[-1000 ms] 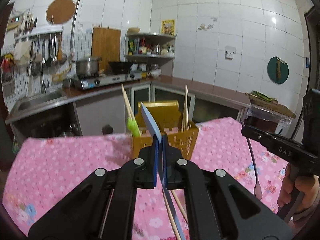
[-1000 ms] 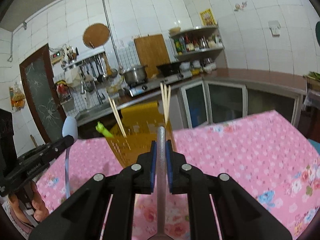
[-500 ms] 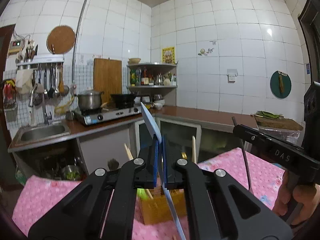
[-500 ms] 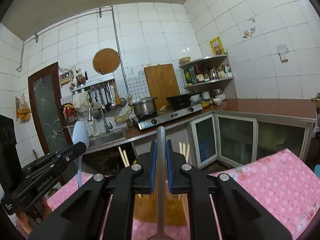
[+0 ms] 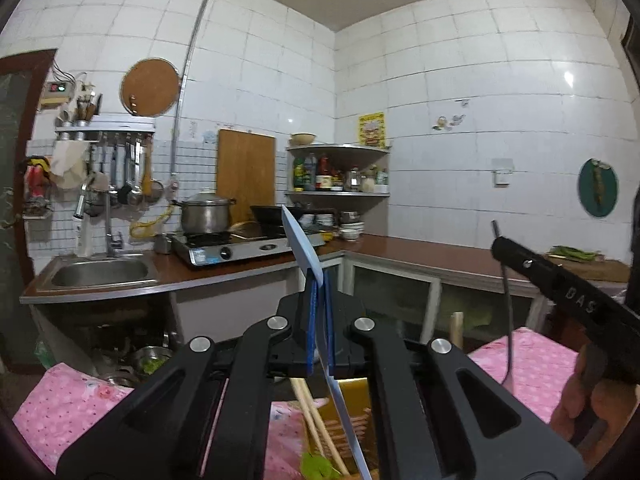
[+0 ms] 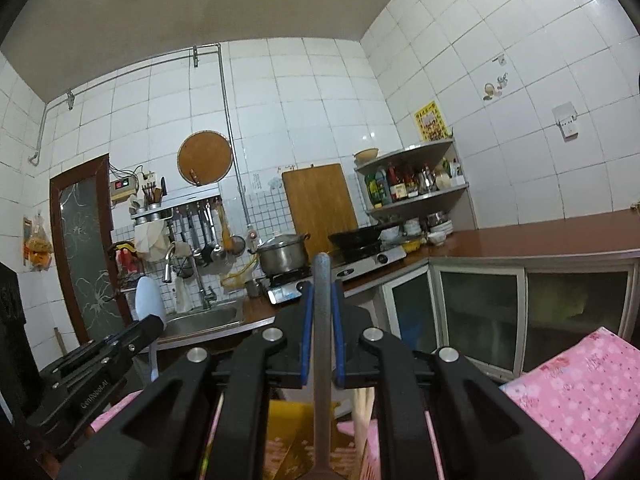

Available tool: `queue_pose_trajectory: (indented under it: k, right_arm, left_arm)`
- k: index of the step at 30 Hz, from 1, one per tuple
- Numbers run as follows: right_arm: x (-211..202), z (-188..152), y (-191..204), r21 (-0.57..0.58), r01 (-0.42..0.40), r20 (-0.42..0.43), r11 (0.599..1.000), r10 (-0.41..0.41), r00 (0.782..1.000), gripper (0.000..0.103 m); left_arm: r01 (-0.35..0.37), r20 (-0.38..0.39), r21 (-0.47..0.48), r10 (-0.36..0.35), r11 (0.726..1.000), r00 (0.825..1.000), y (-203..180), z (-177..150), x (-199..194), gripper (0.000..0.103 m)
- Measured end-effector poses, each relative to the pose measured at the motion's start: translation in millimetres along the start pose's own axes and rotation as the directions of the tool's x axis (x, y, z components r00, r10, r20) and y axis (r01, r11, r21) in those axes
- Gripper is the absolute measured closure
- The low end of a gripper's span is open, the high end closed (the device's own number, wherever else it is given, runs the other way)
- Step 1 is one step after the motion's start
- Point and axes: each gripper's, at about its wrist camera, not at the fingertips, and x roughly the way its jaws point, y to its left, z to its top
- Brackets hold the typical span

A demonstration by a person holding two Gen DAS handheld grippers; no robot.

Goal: Organize utensils
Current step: 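Lift the blue spoon with the left gripper while the right gripper carries the metal spoon to the holder, then lower both spoons into the holder and open both grippers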

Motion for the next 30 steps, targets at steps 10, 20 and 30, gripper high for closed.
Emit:
queue_pose_trajectory:
  k: [10, 20, 30]
  right_arm:
    - [21, -17, -1, -0.006, -0.014, 0.025, 1.000, 0.014, 1.000, 0.094]
    - [28, -38, 3, -0.063, -0.015, 0.000, 0.998, 0.015, 1.000, 0.094]
    - [11, -59, 3, -0.106, -0.037, -0.124, 0.994, 0.024, 0.992, 0.094]
  left_arm:
    - [-0.068, 0.008, 0.048, 0.067, 0.997, 0.998, -6, -27, 25, 0.101]
    - [-0.079, -0.015, 0.058, 0.080, 0.995, 0.997, -8, -40, 34, 0.101]
    - [-0.033, -0.108, 0.040, 0.037, 0.999, 0.993, 1, -44, 23, 0.100]
